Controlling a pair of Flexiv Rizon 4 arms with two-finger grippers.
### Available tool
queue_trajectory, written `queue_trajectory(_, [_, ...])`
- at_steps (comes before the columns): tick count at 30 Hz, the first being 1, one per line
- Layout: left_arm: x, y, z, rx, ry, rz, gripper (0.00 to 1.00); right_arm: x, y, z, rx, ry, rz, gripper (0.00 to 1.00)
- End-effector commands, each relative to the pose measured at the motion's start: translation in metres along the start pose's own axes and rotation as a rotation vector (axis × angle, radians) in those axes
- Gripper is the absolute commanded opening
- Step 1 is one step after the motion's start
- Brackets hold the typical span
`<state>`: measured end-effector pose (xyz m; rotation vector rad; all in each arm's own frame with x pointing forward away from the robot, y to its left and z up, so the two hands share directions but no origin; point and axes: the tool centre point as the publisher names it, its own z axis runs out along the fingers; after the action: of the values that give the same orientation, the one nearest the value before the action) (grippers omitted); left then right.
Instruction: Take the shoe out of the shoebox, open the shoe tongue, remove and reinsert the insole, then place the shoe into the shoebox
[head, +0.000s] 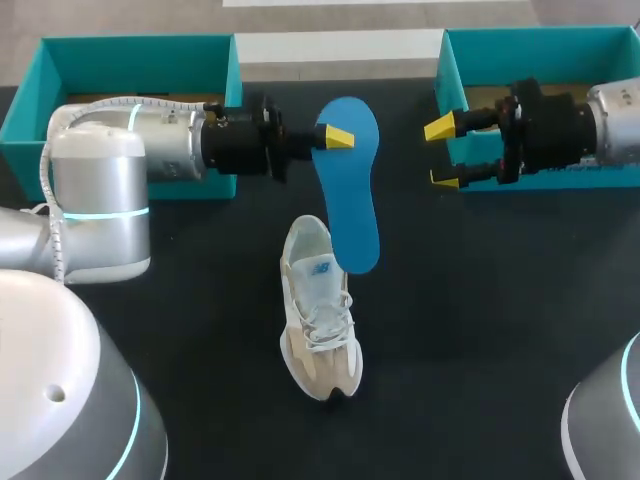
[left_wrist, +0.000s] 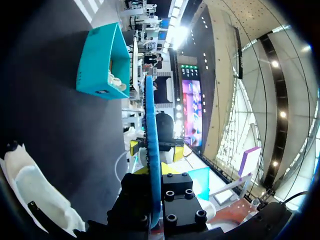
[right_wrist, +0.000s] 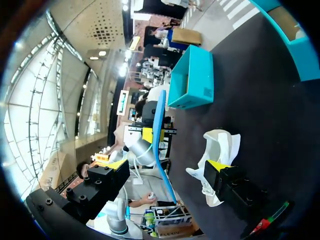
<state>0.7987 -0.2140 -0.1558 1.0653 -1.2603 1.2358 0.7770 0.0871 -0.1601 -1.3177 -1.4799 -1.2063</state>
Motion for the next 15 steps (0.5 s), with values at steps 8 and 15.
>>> queue_trajectory(8, [0.016,-0.009,-0.008,0.050,-0.003,0.589,0.00,0.000,0.001,0.002,0.000,-0.001,0.000,1.00])
queue_trajectory(15, [0.026,-0.010,-0.011,0.088,-0.065,0.910,0.00,0.000,0.001,0.002,0.000,-0.001,0.000,1.00])
